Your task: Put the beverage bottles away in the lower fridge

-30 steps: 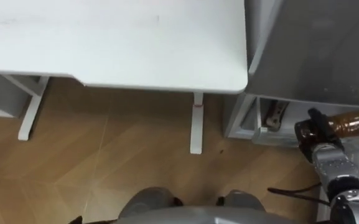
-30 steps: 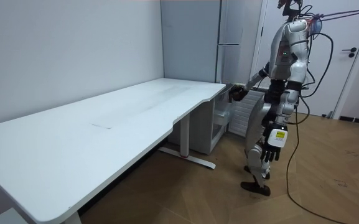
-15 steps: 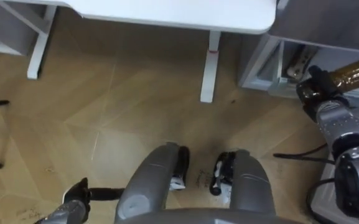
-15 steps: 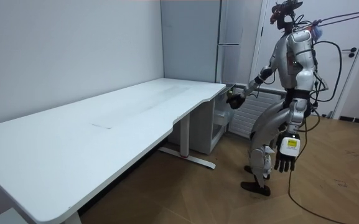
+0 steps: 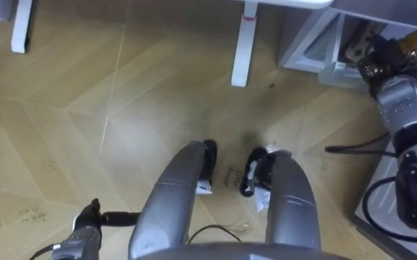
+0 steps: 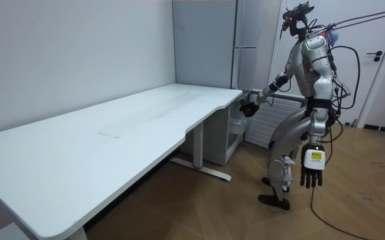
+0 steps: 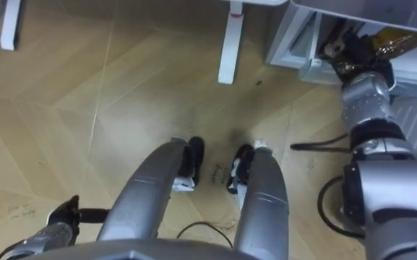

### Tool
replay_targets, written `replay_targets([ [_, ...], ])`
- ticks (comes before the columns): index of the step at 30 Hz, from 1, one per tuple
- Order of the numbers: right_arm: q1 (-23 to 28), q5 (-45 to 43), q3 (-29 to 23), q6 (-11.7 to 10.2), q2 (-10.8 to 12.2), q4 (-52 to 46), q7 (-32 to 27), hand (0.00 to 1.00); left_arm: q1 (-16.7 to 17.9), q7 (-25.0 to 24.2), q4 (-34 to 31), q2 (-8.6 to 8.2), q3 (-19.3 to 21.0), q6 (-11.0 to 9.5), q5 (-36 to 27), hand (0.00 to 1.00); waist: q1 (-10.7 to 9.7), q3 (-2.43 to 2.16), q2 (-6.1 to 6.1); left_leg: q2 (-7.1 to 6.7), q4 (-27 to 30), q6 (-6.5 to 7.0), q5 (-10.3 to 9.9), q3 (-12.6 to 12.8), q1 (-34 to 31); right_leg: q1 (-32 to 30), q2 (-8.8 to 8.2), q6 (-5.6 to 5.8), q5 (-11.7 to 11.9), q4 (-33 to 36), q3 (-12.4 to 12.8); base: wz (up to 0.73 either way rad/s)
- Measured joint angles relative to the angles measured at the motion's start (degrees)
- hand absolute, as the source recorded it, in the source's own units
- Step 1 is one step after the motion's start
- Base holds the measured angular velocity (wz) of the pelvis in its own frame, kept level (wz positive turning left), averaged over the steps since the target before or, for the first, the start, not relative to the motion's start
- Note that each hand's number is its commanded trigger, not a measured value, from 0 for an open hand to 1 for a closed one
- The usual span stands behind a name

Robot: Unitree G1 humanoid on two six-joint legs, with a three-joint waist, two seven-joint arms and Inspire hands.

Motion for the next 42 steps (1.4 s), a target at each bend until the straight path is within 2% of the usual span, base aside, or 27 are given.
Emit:
replay_targets([
  [2,-2.65,2.23,-0.14,1.09,-0.30,-0.48,-2.60,0.00,0.03,0.23,-1.15,0.38,-0.35,-0.14,0.02,0.00,-1.22,0.00,-0.04,-0.18,1.20,0.15,-0.08,0.13,-1.67,-1.62,-0.48,0.17,-0.47,1.41,0.02,0.11],
  [8,-3.03,6.87,-0.10,1.82,-0.98,-4.49,-4.33,0.00,0.03,-0.07,-1.21,1.04,-0.43,-0.03,0.03,0.00,-2.80,-0.06,-0.41,-0.73,6.01,0.38,-1.63,0.11,-4.60,-4.35,-1.43,0.23,-2.55,6.39,0.22,0.07],
  [12,-3.28,7.76,-0.10,1.81,-1.80,-4.83,-4.46,0.00,0.06,-0.27,-1.26,1.42,-0.51,0.09,0.06,0.00,-3.00,-0.12,-0.85,-0.78,7.90,0.07,-2.38,0.14,-5.07,-4.79,-1.73,0.66,-3.54,8.24,0.28,0.03],
  [19,-3.28,7.87,-0.07,1.75,-4.41,-4.82,-4.34,0.00,1.30,-0.56,-1.39,1.64,-2.35,0.12,0.05,0.00,-2.72,-0.16,-0.80,-0.63,7.98,0.07,-2.39,0.26,-4.74,-4.41,-1.73,0.51,-3.18,8.08,0.22,-0.01],
  [23,-3.26,7.89,-0.09,1.59,-4.68,-4.53,-4.11,0.00,2.09,-1.26,-1.31,1.95,-3.32,0.34,0.04,0.00,-2.50,-0.18,-0.76,-0.02,7.51,0.07,-2.42,0.31,-3.91,-3.36,-1.27,0.44,-2.77,7.10,-0.17,-0.06],
  [26,-3.20,7.63,-0.06,0.43,-5.01,-4.35,-3.46,0.00,2.63,-1.41,-1.32,2.01,-3.33,0.50,0.06,0.00,-2.39,-0.22,-0.69,0.18,6.23,-0.07,-2.34,0.23,-1.82,-1.15,-1.24,0.13,-2.50,5.62,-0.78,-0.04],
  [31,-2.71,7.42,1.82,0.49,-5.18,-1.63,-2.19,0.00,3.00,-1.37,-2.29,2.64,-3.30,0.51,0.02,0.00,-1.49,-0.26,-0.63,0.71,3.17,-0.20,-1.90,0.93,1.42,1.58,-0.58,0.19,-1.62,2.63,-0.45,-0.09],
  [36,-2.63,7.38,3.06,0.49,-5.40,-0.60,0.54,0.00,2.98,-1.16,-2.43,2.89,-3.22,-0.14,0.02,0.00,-1.33,-0.26,-0.68,0.94,-1.07,0.10,-0.24,1.57,3.21,2.81,0.16,0.08,0.21,-1.20,-0.03,-0.07],
  [42,-1.19,8.15,4.24,0.57,-5.36,2.39,1.52,0.00,3.08,-1.06,-2.32,2.88,-3.47,-0.49,-1.99,0.00,-1.10,-0.28,-0.62,0.86,-7.24,0.22,1.44,1.46,8.03,7.57,0.78,0.28,2.07,-7.17,-0.29,-0.02],
])
